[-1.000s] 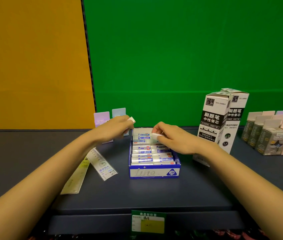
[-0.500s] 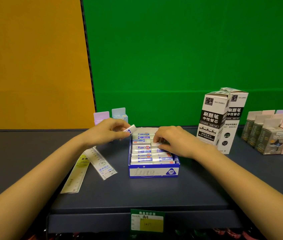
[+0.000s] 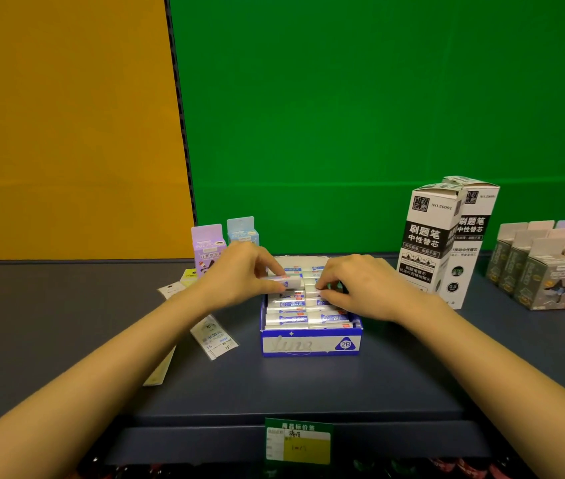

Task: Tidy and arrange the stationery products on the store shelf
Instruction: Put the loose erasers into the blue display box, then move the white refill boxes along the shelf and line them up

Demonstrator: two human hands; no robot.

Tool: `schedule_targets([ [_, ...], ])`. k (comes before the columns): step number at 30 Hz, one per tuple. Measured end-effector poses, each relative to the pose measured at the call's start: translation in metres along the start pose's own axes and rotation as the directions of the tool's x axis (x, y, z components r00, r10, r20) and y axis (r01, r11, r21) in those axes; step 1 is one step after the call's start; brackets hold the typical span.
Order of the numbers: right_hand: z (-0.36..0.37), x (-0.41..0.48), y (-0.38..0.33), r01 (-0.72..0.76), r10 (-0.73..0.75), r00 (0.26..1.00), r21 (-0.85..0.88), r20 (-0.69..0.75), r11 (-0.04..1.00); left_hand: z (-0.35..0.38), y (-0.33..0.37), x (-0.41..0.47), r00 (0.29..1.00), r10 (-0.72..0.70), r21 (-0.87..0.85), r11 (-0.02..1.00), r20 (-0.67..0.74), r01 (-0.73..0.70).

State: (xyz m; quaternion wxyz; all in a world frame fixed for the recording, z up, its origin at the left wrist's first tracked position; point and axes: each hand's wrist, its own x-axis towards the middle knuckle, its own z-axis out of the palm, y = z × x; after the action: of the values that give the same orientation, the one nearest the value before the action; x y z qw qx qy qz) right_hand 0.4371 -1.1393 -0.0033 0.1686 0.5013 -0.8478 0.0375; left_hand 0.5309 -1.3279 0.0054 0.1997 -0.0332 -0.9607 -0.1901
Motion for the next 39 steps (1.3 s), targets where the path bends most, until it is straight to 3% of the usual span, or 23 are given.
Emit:
schedule_targets([
  [3,0.0,-0.002,0.0,-0.009,0.009,1.0,0.001,0.002,1.0,0.008,0.003,0.003,1.0,0.031,0.143,0.989,-0.006,-0.03],
  [10,-0.003,-0.003,-0.002,-0.021,0.021,0.999,-0.005,0.032,1.0,0.015,0.005,0.007,0.999,0.047,0.226,0.973,-0.01,-0.043],
  [26,-0.005,-0.007,-0.01,-0.075,0.075,0.996,0.004,0.056,0.997,0.012,0.003,-0.002,0.976,0.124,0.266,0.949,0.177,-0.168],
  [32,-0.006,-0.015,-0.011,-0.099,0.095,0.994,0.076,0.053,0.992,0.01,0.007,-0.003,0.982,0.111,0.269,0.951,0.153,-0.15],
  [35,-0.016,-0.036,-0.011,-0.099,0.103,0.994,0.165,-0.019,0.981,0.012,0.016,-0.003,0.993,0.12,0.191,0.974,0.022,-0.122],
  [39,-0.036,-0.08,-0.002,-0.121,0.189,0.969,0.356,-0.162,0.927,0.014,0.043,0.001,0.996,0.082,-0.127,0.988,-0.041,-0.086],
])
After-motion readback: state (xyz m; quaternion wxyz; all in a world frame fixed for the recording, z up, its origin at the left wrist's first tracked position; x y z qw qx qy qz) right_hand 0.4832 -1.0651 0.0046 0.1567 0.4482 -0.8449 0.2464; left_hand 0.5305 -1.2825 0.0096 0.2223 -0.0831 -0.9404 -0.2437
